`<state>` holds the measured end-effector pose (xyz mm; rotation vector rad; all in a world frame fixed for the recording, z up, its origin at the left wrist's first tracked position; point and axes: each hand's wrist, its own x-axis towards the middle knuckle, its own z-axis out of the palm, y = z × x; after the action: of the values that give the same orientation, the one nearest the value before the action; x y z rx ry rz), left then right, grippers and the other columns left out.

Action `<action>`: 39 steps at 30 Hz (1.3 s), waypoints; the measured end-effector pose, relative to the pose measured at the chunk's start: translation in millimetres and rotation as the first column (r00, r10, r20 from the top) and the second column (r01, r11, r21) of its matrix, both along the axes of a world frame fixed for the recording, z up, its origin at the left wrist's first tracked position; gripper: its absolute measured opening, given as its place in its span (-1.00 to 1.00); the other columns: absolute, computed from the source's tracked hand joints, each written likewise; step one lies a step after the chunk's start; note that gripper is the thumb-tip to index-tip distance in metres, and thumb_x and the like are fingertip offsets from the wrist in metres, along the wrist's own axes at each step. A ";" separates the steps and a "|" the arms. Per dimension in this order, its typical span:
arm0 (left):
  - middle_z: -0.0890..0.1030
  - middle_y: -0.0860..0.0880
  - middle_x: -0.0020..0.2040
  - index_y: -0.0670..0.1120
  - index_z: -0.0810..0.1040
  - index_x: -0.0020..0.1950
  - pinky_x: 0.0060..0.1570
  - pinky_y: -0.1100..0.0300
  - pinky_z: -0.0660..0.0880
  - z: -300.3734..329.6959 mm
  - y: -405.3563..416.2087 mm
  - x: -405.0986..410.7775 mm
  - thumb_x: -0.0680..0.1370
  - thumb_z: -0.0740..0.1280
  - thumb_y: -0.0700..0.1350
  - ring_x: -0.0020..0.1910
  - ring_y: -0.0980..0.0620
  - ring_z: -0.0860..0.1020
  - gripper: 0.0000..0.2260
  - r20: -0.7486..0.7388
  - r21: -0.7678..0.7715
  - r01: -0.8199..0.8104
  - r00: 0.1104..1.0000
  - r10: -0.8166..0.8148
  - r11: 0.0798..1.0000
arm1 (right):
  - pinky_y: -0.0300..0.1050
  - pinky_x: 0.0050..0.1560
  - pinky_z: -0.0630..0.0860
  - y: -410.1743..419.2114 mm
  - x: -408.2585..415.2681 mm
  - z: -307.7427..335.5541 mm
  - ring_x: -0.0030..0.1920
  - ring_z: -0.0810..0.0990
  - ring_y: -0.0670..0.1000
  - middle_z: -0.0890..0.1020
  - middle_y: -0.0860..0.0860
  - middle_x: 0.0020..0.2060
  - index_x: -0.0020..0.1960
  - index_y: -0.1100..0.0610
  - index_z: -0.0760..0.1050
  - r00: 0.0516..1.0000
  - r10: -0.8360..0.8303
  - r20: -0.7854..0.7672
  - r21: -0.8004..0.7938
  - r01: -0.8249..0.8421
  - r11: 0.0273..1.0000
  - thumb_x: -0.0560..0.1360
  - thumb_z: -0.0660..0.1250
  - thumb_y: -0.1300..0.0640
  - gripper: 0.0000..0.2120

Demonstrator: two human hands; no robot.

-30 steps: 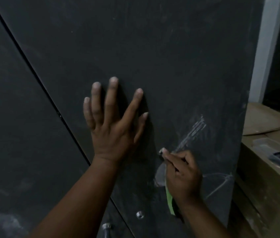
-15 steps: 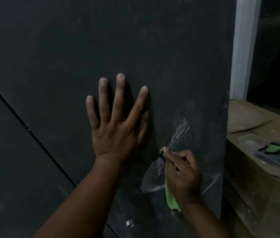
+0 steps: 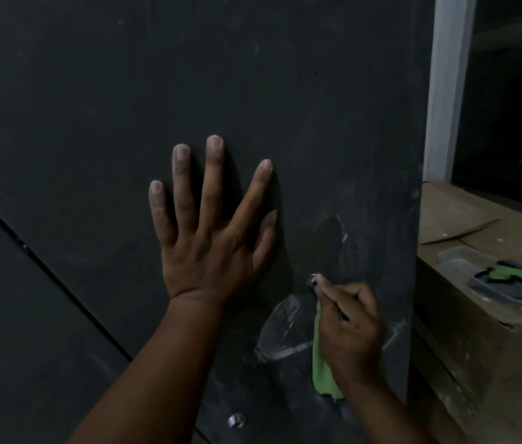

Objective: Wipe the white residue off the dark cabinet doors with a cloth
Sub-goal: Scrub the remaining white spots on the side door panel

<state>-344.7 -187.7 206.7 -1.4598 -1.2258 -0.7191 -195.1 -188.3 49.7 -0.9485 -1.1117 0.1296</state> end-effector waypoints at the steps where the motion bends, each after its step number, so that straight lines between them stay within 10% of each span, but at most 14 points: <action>1: 0.06 -0.10 0.71 0.27 0.12 0.67 0.61 -0.21 -0.14 -0.2 0.3 0.2 0.66 0.12 0.31 0.68 -0.19 -0.10 -0.43 0.001 0.002 0.003 1.000 -0.003 1.000 | -0.43 -0.15 0.48 3.4 6.1 4.9 -0.19 0.56 -0.24 0.55 0.07 -0.23 0.04 0.19 0.70 0.998 -0.028 -0.056 -0.025 0.027 0.999 0.42 0.52 0.49 -0.71; 6: 0.06 -0.10 0.71 0.26 0.13 0.67 0.61 -0.20 -0.13 1.4 -0.3 1.3 0.66 0.13 0.31 0.68 -0.19 -0.08 -0.42 0.004 0.007 0.005 1.000 -0.005 1.000 | -0.45 -0.20 0.44 33.2 25.3 73.0 -0.21 0.51 -0.27 0.51 0.00 -0.16 0.13 0.06 0.64 0.963 -0.106 -0.250 0.032 0.118 0.993 0.54 0.49 0.19 -0.82; 14: 0.03 -0.10 0.71 0.26 0.11 0.67 0.62 -0.20 -0.14 2.4 -4.1 2.4 0.66 0.13 0.31 0.68 -0.20 -0.08 -0.42 0.000 -0.013 -0.014 1.000 0.014 1.000 | -0.10 -0.30 0.53 7.2 14.5 20.7 -0.26 0.55 -0.04 0.55 0.03 -0.22 0.12 0.11 0.68 0.997 -0.026 0.069 0.070 0.021 0.997 0.48 0.53 0.33 -0.75; 20: 0.03 -0.09 0.71 0.27 0.12 0.67 0.62 -0.20 -0.14 2.4 -4.5 3.7 0.66 0.14 0.31 0.68 -0.20 -0.06 -0.42 0.008 -0.013 -0.021 1.000 0.021 1.000 | -0.49 -0.21 0.41 29.7 49.4 65.0 -0.26 0.46 -0.13 0.54 0.09 -0.19 0.12 0.24 0.67 0.993 -0.095 -0.072 0.024 0.097 0.995 0.50 0.50 0.35 -0.79; 39: 0.14 -0.15 0.68 0.29 0.30 0.60 0.55 -0.31 -0.09 9.8 1.1 43.8 0.66 0.20 0.30 0.62 -0.27 0.01 -0.51 0.111 -0.044 0.018 0.994 -0.013 0.999 | -0.44 -0.18 0.45 35.4 39.0 102.8 -0.20 0.51 -0.26 0.54 0.09 -0.15 0.12 0.14 0.68 0.966 -0.045 -0.255 0.051 0.060 0.997 0.52 0.50 0.29 -0.81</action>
<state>-300.9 -186.6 216.6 -1.4838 -1.3236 -0.7968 -156.1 -152.8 152.5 -0.8816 -0.8491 0.1698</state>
